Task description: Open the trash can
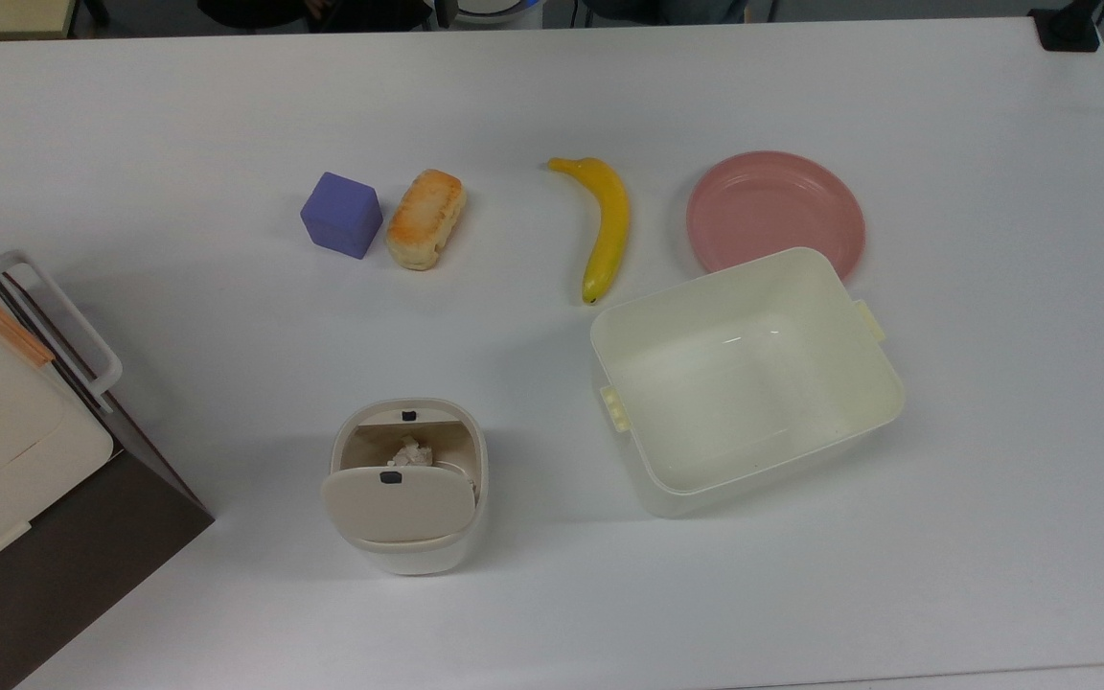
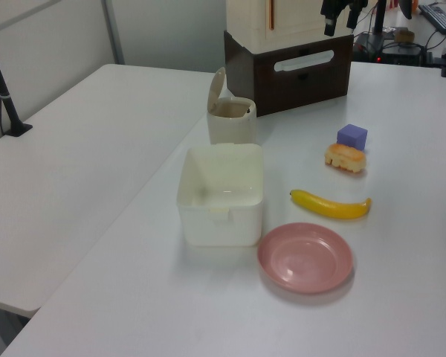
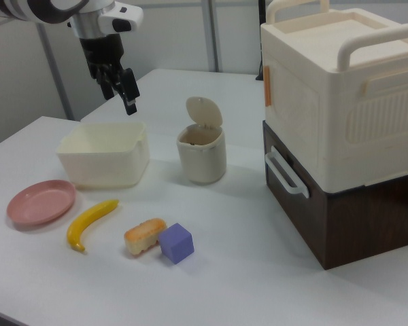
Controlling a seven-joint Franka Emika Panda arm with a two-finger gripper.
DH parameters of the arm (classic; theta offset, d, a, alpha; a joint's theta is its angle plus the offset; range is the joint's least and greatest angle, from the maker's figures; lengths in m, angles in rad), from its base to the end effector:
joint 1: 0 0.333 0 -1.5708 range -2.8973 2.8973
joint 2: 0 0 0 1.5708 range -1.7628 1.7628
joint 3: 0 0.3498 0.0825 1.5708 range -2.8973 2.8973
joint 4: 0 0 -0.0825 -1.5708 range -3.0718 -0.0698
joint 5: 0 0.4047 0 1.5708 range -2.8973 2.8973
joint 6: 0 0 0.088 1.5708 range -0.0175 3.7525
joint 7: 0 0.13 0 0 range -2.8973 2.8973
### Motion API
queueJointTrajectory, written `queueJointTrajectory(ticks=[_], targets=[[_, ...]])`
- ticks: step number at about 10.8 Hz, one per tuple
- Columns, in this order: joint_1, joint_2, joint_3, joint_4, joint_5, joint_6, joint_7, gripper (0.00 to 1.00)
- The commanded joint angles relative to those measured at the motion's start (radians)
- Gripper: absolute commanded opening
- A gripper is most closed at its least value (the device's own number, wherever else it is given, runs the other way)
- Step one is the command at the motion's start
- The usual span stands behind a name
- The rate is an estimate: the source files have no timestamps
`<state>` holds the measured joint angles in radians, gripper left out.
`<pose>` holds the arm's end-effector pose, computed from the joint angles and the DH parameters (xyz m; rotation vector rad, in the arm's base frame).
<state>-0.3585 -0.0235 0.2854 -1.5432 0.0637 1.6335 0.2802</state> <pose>0.5759 -0.0321 0.6682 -3.0210 0.5394 -0.1633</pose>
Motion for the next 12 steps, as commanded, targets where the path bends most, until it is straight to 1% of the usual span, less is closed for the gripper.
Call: queueJointTrajectory(ticks=[1, 11, 12], targets=[[0.009, -0.007, -0.006, 0.003, 0.008, -0.024, 0.022, 1.0], [0.007, 0.008, -0.008, 0.002, 0.013, -0.004, 0.023, 1.0], [0.007, 0.008, -0.008, 0.003, 0.022, -0.001, 0.063, 1.0]])
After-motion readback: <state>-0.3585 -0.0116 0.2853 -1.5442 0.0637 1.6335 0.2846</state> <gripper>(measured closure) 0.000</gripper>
